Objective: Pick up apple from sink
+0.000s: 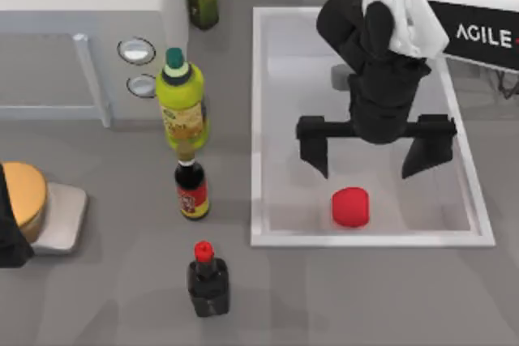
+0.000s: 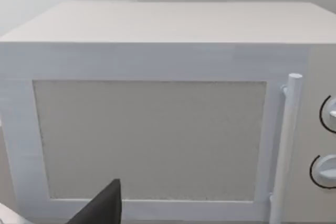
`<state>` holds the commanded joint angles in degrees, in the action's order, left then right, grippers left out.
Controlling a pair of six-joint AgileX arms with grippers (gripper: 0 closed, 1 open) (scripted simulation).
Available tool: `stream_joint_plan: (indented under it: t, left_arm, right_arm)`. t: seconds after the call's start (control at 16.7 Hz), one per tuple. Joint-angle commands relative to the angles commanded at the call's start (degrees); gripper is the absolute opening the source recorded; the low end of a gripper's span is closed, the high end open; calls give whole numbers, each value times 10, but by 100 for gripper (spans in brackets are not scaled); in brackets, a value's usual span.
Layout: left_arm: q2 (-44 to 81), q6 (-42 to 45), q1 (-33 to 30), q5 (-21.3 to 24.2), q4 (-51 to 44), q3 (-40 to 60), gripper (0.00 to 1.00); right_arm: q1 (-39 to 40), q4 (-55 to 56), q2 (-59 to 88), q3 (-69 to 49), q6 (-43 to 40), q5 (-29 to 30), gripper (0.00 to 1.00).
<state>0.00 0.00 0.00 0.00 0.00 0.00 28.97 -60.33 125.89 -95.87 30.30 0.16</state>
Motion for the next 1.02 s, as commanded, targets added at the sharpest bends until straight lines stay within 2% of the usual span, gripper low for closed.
stream_joint_plan:
  t: [0.48, 0.84, 1.02]
  left_arm:
    - [0, 0, 0, 0, 0, 0, 100]
    - [0, 0, 0, 0, 0, 0, 100]
    - [0, 0, 0, 0, 0, 0, 100]
  right_arm:
    - [3, 221, 124, 86, 2, 1, 100]
    - [4, 244, 143, 97, 3, 2, 100]
    - [4, 244, 143, 97, 3, 2, 77]
